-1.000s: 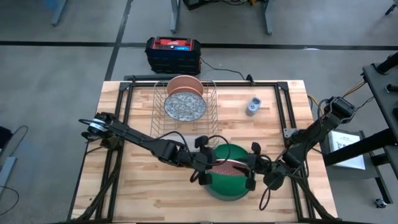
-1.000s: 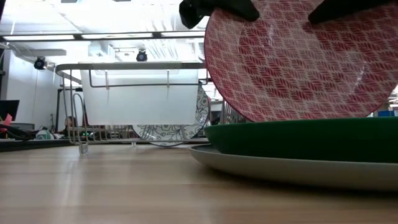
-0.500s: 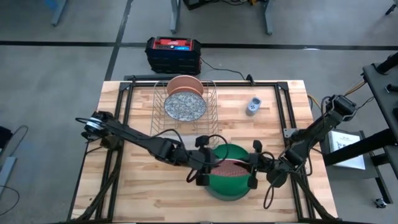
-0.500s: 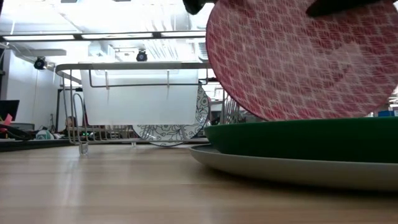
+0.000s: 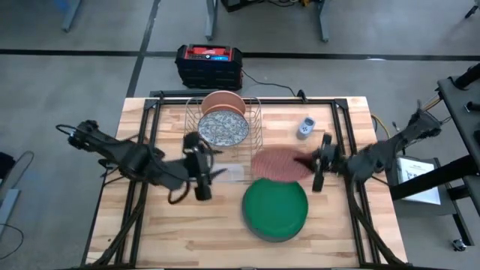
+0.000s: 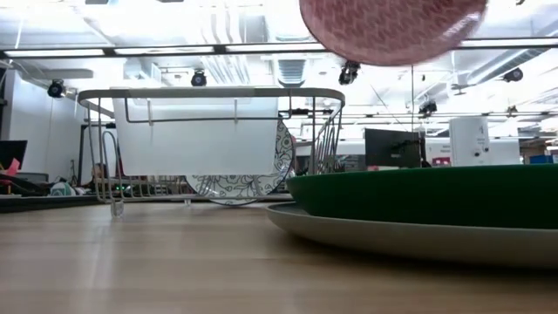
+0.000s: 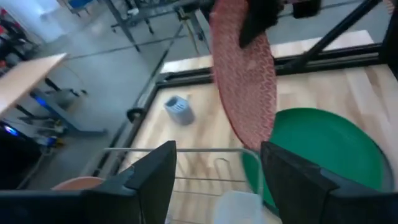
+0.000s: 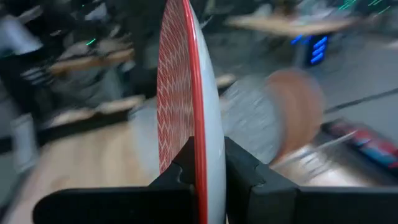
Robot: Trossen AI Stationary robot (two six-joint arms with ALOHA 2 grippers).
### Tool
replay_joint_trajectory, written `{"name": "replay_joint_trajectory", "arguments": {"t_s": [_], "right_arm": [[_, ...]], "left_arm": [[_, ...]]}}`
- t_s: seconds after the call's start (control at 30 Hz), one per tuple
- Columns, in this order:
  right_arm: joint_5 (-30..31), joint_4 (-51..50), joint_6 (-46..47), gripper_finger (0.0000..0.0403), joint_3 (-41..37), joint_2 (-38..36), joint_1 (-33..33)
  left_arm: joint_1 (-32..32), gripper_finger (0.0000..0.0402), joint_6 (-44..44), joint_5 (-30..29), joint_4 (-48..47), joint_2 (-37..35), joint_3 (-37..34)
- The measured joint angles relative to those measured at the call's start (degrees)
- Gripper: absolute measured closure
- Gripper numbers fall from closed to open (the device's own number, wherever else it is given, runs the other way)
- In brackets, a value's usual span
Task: Sort dishes
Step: Put the red patterned plate in the dish rack
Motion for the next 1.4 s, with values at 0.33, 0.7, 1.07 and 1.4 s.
{"name": "replay_joint_trajectory", "arguments": {"t_s": [0.33, 0.7, 1.07, 1.4], "right_arm": [[-23.3, 21.2, -21.8, 0.0383, -1.2, -1.2, -26.4], [-46.1, 35.0, -19.4, 0.0384, -1.2, 13.4, -44.8], [-47.3, 51.8, -19.5, 0.0384, -0.8, 26.6, -46.5], [-47.2, 70.4, -20.0, 0.0384, -0.8, 41.9, -47.2]], "left_arm": [[2.9, 0.0183, 19.1, -10.9, 4.1, -3.6, -1.2], [9.9, 0.0183, 24.5, -11.1, 3.8, -7.1, -1.2], [11.6, 0.0183, 24.3, -12.4, 2.4, -9.6, -1.2], [11.8, 0.0183, 23.6, -12.6, -2.3, -10.0, -1.2]]}}
